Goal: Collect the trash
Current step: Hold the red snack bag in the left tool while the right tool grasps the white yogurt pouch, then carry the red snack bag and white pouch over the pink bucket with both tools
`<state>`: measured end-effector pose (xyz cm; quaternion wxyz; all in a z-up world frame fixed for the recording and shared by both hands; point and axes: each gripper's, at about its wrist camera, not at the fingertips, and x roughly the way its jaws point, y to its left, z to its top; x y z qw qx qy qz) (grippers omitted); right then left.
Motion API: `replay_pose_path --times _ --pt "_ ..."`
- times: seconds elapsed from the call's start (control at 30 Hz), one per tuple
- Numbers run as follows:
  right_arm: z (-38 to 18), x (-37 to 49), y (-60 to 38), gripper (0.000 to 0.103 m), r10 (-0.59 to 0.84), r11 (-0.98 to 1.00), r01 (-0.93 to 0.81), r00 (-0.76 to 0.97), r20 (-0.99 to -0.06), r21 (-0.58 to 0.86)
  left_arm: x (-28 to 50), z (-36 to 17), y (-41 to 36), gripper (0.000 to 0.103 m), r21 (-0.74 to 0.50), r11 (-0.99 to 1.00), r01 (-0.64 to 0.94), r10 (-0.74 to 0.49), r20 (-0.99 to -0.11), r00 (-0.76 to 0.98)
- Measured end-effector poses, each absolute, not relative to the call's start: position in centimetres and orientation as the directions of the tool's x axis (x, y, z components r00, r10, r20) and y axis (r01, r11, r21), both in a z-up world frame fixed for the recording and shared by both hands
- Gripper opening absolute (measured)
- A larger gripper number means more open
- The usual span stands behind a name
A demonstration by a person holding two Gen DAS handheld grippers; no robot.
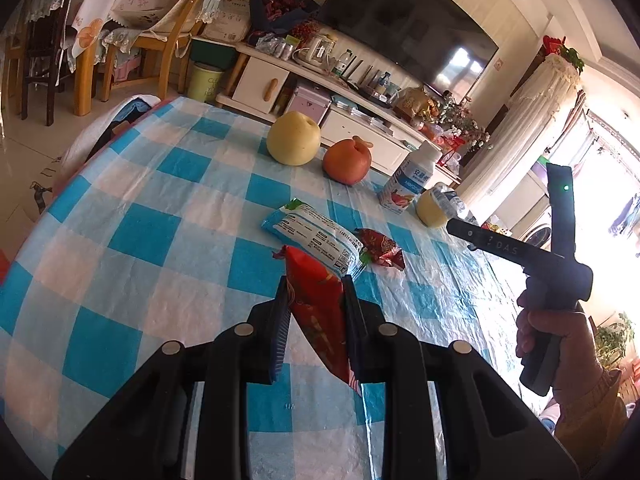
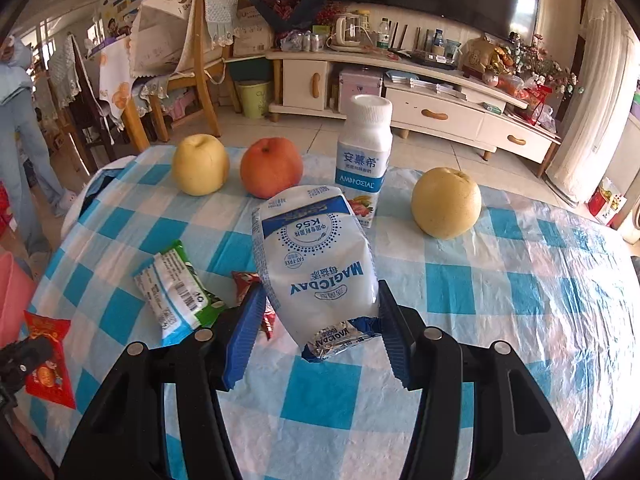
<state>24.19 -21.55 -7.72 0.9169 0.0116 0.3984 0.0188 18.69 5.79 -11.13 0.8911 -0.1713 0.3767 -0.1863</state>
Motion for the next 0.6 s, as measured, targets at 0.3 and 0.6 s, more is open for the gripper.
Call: replay_pose_path --times 0.3,0.6 --pt "-4.9 20.2 -19.4 0.057 0.135 0.989 -0.053 0.725 -0.675 0.141 16.5 -10.9 8.1 0.026 -0.459 0.874 0.156 -0.433 -0.594 0.679" --pt "-4.5 15.6 -15.6 0.057 0.213 0.974 -0.110 0.730 -0.649 0.196 15.1 -10.0 10.6 0.026 -0.480 0.868 0.129 -0.418 -0.565 0.711"
